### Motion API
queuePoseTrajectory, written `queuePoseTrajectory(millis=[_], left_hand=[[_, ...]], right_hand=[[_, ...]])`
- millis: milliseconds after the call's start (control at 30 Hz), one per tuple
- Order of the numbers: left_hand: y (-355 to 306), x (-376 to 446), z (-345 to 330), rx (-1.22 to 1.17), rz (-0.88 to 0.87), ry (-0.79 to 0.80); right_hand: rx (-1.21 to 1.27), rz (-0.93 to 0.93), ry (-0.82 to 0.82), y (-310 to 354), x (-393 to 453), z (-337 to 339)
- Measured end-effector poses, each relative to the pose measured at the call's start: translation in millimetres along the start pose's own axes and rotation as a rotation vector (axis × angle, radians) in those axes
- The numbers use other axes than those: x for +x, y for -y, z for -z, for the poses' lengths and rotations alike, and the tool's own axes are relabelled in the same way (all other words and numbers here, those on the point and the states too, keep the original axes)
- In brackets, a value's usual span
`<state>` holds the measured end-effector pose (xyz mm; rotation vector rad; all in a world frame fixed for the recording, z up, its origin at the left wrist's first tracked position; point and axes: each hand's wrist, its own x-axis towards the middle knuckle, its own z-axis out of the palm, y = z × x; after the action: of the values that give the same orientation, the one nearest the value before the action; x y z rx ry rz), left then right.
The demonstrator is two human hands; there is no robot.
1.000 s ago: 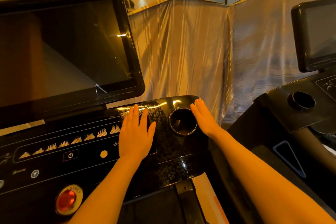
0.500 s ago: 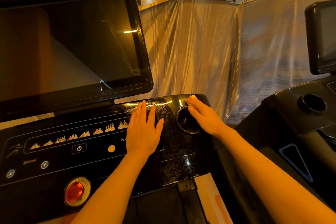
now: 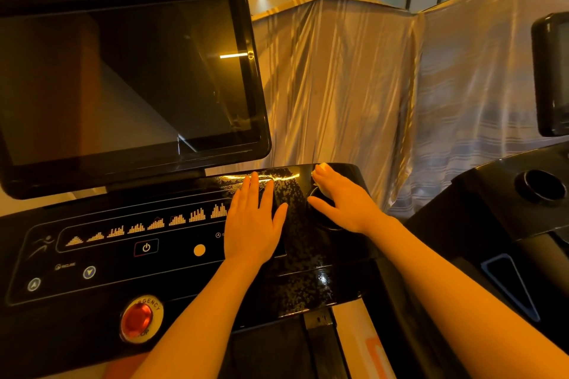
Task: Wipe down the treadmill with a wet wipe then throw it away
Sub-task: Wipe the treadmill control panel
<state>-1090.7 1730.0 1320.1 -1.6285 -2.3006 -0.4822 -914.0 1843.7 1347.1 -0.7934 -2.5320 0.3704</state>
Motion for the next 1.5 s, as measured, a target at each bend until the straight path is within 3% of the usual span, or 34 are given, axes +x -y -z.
queuePoseTrajectory(millis=[533,800,1033,1233,1367,1500], left_hand=[[0.1,-1.6,3.8,0.035,0.008,0.026],[4.2,-5.3,12.3,-0.118,0.035,-0.019],[39.6,-16.5,30.0,-0.119,0.122,-0.031],[74.6,-41.3,45.1,-0.060,0.204,-0.043],[95.6,-58.7,54.3,-0.027,0.253,-0.020],[116.8,-72.6,68.0,0.010,0.276,-0.044]], right_hand=[[-0.175,0.123,0.049,13.9,9.8,-6.5],[-0.214,0.169,0.082,20.1,2.7,-17.6],[-0.204,0.172,-0.043,39.2,27.1,-28.5],[-0.103,0.374,-0.042,82.3,20.3,-55.8],[-0.064,0.269,-0.100,90.6,27.9,-76.3],[-0.100,0.279,0.010,105.8,39.0,-83.8]])
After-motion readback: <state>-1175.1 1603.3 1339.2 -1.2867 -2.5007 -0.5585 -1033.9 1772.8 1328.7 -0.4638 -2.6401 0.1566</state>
